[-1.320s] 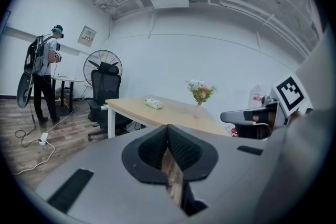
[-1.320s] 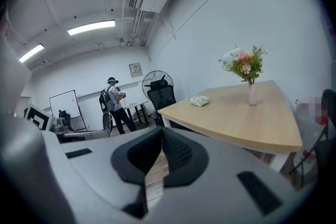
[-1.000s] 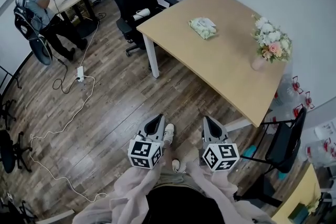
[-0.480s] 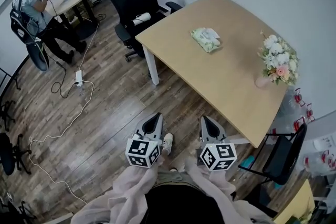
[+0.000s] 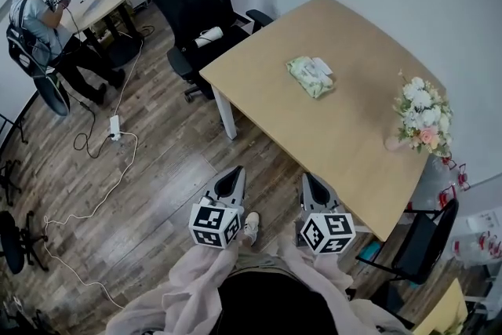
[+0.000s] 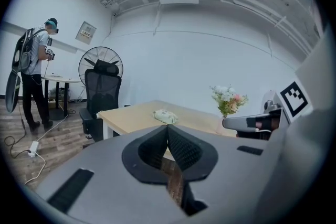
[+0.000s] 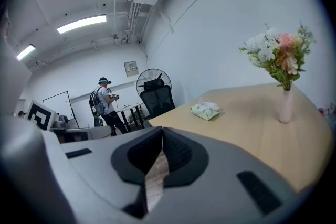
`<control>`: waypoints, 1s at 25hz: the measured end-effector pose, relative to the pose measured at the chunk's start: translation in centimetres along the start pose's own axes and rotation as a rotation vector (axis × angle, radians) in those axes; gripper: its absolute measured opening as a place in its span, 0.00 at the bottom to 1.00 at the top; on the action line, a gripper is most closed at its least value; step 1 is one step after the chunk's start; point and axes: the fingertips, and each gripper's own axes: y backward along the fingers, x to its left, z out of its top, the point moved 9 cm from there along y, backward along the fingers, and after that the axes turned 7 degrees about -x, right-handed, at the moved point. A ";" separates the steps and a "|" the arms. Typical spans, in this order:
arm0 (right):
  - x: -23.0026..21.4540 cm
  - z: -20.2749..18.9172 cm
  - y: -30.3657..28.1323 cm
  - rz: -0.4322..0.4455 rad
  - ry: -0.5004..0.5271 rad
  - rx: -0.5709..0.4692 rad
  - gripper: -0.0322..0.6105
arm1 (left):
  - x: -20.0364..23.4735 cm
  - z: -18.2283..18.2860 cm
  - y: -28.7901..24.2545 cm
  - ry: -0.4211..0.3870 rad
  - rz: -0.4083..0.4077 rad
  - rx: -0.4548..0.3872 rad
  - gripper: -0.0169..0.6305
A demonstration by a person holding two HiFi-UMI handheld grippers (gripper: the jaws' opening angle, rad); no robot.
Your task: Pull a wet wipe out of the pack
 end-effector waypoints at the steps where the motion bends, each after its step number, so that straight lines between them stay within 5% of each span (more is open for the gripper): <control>1: -0.1 0.2 -0.7 -0.002 0.001 -0.001 0.07 | 0.4 0.3 -0.7 -0.001 -0.005 -0.002 0.04; 25: -0.7 0.7 -8.4 -0.042 0.017 0.014 0.07 | 5.0 1.0 -7.8 0.013 -0.089 0.020 0.04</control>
